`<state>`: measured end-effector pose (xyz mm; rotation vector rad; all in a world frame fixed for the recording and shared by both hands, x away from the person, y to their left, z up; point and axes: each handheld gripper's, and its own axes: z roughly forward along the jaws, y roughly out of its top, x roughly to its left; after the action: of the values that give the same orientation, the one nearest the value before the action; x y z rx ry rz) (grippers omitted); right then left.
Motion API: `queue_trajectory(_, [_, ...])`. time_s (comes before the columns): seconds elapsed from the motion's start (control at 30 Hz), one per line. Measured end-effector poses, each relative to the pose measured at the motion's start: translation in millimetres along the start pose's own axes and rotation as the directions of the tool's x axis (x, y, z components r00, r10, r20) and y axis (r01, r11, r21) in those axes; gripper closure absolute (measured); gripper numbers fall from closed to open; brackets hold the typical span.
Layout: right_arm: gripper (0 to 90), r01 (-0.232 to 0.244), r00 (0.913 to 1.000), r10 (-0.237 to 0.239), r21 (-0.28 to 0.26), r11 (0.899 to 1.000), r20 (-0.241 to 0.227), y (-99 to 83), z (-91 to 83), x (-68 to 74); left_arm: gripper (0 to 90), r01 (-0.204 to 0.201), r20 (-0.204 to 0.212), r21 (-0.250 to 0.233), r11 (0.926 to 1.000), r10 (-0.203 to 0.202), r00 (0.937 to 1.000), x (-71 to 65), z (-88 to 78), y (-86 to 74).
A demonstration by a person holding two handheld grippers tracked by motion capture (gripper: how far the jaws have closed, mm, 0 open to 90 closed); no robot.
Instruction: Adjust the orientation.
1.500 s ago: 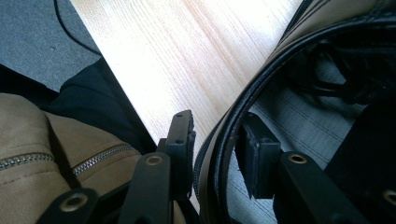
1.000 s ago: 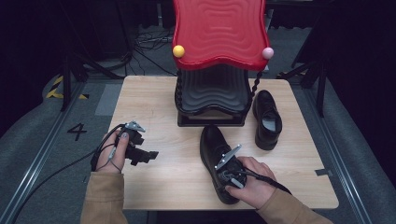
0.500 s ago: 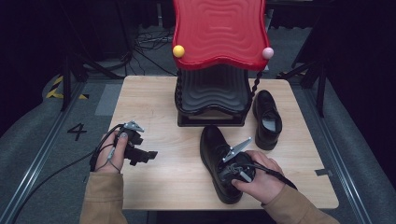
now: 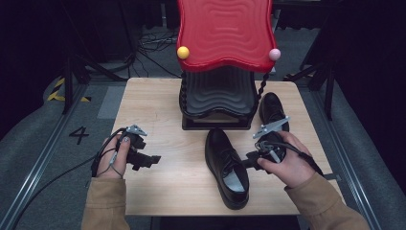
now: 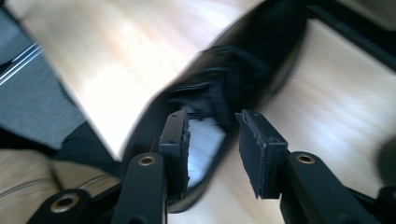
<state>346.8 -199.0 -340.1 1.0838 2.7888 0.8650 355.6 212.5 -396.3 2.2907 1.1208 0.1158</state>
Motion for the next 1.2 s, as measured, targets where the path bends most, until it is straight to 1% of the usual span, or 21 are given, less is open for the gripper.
queue_trajectory(0.07, [62.4, -0.035, 0.999, 0.035, -0.003, 0.999, 0.027, 0.1, -2.5, -13.5, 20.1, -0.003, -0.004, -0.001, 1.0, 0.003, 1.0, 0.4, -0.2, 0.1])
queue_trajectory(0.13, [62.1, -0.058, 0.997, 0.059, -0.004, 0.998, 0.051, 0.0, -3.0, -24.8, 20.1, -0.001, -0.002, -0.002, 1.0, 0.001, 1.0, 0.7, -0.3, 0.6])
queue_trajectory(0.3, [60.4, -0.11, 0.9879, 0.109, -0.003, 0.994, 0.11, -0.8, -3.2, -53.5, 20.1, -0.004, -0.002, 0.001, 1.0, 0.004, 1.0, 0.1, 0.4, 0.8])
queue_trajectory(0.33, [60.4, -0.11, 0.9879, 0.109, -0.003, 0.994, 0.11, -0.8, -3.2, -53.5, 20.1, -0.004, -0.002, 0.001, 1.0, 0.004, 1.0, 0.1, 0.4, 0.8])
queue_trajectory(0.37, [59.1, -0.13, 0.9815, 0.129, -0.003, 0.991, 0.141, -1.8, -2.2, -65.6, 20.1, 0.002, -0.004, 0.0, 1.0, -0.002, 1.0, 0.7, 0.1, 0.1])
queue_trajectory(0.4, [59.1, -0.13, 0.9815, 0.129, -0.003, 0.991, 0.141, -1.8, -2.2, -65.6, 20.1, 0.002, -0.004, 0.0, 1.0, -0.002, 1.0, 0.7, 0.1, 0.1])
queue_trajectory(0.47, [57.0, -0.139, 0.9752, 0.138, -0.008, 0.99, 0.173, -3.2, -0.3, -76.7, 20.1, 0.003, -0.005, -0.001, 1.0, -0.003, 1.0, 1.3, -0.4, -0.2])
queue_trajectory(0.5, [56.8, -0.149, 0.9671, 0.147, -0.01, 0.989, 0.207, -4.9, 1.4, -86.5, 20.1, 0.003, -0.003, -0.001, 1.0, -0.003, 1.0, 1.5, -0.4, -0.4])
queue_trajectory(0.53, [56.8, -0.149, 0.9671, 0.147, -0.01, 0.989, 0.207, -4.9, 1.4, -86.5, 20.1, 0.002, -0.003, 0.0, 1.0, -0.002, 1.0, 1.5, -0.4, -0.5])
queue_trajectory(0.63, [56.0, -0.16, 0.9549, 0.162, -0.028, 0.987, 0.249, -6.8, 1.6, -99.7, 20.1, 0.003, -0.003, 0.002, 1.0, -0.003, 1.0, 1.5, -0.3, -0.5])
queue_trajectory(0.73, [54.8, -0.177, 0.9471, 0.182, -0.045, 0.983, 0.264, -6.3, 0.1, -109.9, 20.0, 0.002, -0.011, 0.009, 1.0, -0.002, 0.9999, 2.1, 0.7, -0.9])
queue_trajectory(0.8, [54.4, -0.182, 0.9425, 0.187, -0.042, 0.982, 0.277, -4.0, -0.3, -117.0, 20.1, 0.006, -0.021, 0.017, 0.9998, -0.006, 0.9998, 2.6, 1.7, -1.1])
queue_trajectory(0.83, [54.0, -0.189, 0.9387, 0.19, -0.032, 0.981, 0.287, -2.6, 0.4, -120.4, 20.2, 0.008, -0.021, 0.02, 0.9998, -0.008, 0.9997, 2.6, 2.0, -1.2])
queue_trajectory(0.9, [53.3, -0.201, 0.9343, 0.193, -0.004, 0.98, 0.3, 0.0, 5.1, -129.0, 20.2, 0.006, -0.017, 0.018, 0.9998, -0.006, 0.9998, 2.6, 2.0, -1.2])
queue_trajectory(1.0, [52.4, -0.227, 0.932, 0.205, 0.043, 0.973, 0.299, 2.0, 16.1, -140.0, 20.1, 0.009, -0.02, 0.015, 0.9999, -0.009, 0.9998, 3.0, 0.9, -1.7])
queue_trajectory(1.03, [51.8, -0.241, 0.9292, 0.215, 0.053, 0.969, 0.301, 2.2, 18.5, -141.6, 20.1, 0.01, -0.021, 0.015, 0.9998, -0.01, 0.9997, 3.2, 0.8, -2.1])
queue_trajectory(1.1, [51.5, -0.244, 0.9279, 0.215, 0.06, 0.968, 0.305, 2.2, 20.7, -143.3, 20.1, 0.008, -0.02, 0.015, 0.9999, -0.008, 0.9998, 4.0, 0.6, -2.4])
queue_trajectory(1.13, [52.3, -0.251, 0.9252, 0.22, 0.063, 0.966, 0.309, 2.3, 22.9, -144.3, 20.1, 0.012, -0.018, 0.015, 0.9998, -0.012, 0.9998, 4.2, 0.8, -2.9])
queue_trajectory(1.2, [53.1, -0.259, 0.9252, 0.225, 0.076, 0.963, 0.306, 2.9, 26.9, -145.5, 20.1, 0.012, -0.021, 0.014, 0.9998, -0.011, 0.9997, 4.6, 0.9, -3.1])
